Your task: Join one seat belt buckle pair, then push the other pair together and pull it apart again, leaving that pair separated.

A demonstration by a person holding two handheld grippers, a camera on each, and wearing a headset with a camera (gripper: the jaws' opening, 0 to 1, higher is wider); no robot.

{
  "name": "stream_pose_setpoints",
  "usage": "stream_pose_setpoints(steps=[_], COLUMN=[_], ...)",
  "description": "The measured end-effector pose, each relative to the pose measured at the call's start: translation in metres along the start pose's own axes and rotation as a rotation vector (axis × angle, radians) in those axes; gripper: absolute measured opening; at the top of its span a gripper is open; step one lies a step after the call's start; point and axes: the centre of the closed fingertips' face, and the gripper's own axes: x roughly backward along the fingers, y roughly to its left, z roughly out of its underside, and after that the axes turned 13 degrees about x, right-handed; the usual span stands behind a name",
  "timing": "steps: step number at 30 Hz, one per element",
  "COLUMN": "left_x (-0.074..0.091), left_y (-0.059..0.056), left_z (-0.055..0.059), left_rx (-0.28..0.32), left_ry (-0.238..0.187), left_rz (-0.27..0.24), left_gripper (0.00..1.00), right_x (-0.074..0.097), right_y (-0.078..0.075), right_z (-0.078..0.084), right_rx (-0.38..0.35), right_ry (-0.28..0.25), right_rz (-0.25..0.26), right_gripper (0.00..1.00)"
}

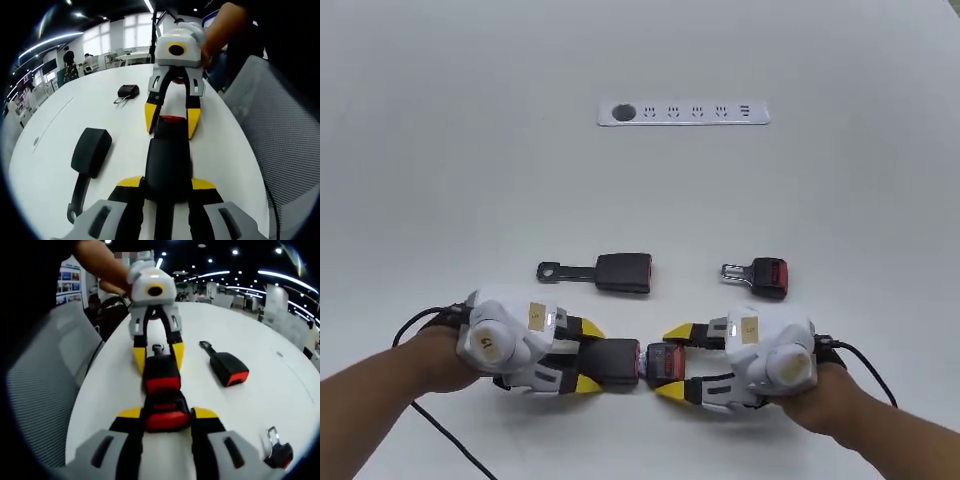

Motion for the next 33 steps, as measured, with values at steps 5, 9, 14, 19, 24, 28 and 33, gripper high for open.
stream_pose_setpoints(steps=[5,9,14,19,24,28,33], left_x=[0.000,0.004,0.011,0.018,0.028,0.035,0.037], left_y=[-0.002,-0.002,-0.001,0.004,0.012,0.022,0.031], left_z=[-0.003,-0.008,-0.019,-0.030,-0.043,-0.056,-0.064], left_rx=[0.072,0.115,0.115,0.100,0.091,0.081,0.076], left_ry=[0.007,-0.010,-0.039,-0.065,-0.086,-0.106,-0.112], left_rz=[0.008,-0.011,-0.034,-0.062,-0.089,-0.112,-0.127], left_gripper=[0.48,0.63,0.70,0.74,0.74,0.74,0.74], right_x=[0.003,0.008,0.013,0.020,0.026,0.037,0.048], right_y=[-0.004,-0.007,-0.011,-0.015,-0.022,-0.034,-0.049], right_z=[-0.001,-0.003,-0.005,-0.008,-0.010,-0.014,-0.012], right_rx=[-0.044,-0.073,-0.105,-0.107,-0.122,-0.093,-0.102], right_ry=[0.006,-0.007,-0.014,-0.022,-0.026,-0.033,-0.021], right_rz=[0.030,0.051,0.072,0.083,0.093,0.115,0.144], right_gripper=[0.44,0.64,0.76,0.76,0.78,0.77,0.77])
